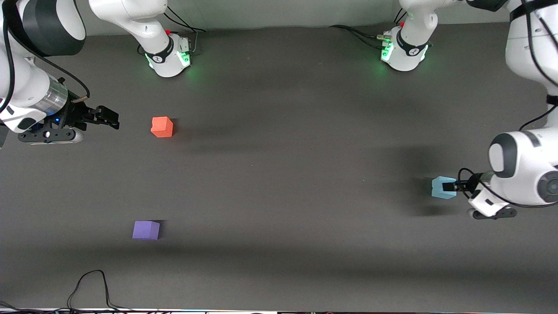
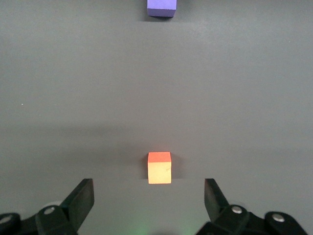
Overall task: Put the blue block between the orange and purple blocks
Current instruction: 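Lower the left gripper over the blue block and close on it, then carry the blue block with the left gripper toward the table middle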
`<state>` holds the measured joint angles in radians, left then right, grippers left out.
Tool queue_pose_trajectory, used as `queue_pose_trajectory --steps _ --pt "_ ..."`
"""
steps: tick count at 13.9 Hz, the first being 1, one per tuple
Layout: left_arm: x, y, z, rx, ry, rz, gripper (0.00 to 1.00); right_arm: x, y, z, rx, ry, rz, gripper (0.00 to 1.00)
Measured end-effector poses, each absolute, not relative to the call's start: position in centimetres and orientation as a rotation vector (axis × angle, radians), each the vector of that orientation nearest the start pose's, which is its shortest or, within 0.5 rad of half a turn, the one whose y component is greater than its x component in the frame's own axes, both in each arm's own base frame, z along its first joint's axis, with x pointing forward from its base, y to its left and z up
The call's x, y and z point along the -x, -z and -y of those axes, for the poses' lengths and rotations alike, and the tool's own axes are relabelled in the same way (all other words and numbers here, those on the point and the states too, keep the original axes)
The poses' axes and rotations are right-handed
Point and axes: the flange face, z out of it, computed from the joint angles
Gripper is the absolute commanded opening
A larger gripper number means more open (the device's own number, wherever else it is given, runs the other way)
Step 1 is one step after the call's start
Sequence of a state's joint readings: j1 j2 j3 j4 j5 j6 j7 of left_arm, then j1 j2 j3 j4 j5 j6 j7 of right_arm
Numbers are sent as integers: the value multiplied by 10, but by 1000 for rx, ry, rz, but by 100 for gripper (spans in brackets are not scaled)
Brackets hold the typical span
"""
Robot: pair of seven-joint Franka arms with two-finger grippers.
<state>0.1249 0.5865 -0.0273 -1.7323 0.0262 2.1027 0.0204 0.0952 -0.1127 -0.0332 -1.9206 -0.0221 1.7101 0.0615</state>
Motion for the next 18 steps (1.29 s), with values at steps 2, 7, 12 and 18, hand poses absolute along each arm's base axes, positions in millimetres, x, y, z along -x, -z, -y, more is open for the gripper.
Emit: queue_pose_trajectory --steps 2,7,12,18 --pt "-632 -201 -56 3135 -314 81 100 -516 -532 -22 3160 -146 -13 100" --pt "-630 -198 -55 3133 -311 77 7 -520 -550 5 3152 -87 -92 100" --pt "-631 -207 -57 3133 -295 82 10 -519 -559 12 3149 -70 -112 100" --pt "-594 -416 -54 3112 -325 78 11 -523 -573 16 3148 -25 -111 100"
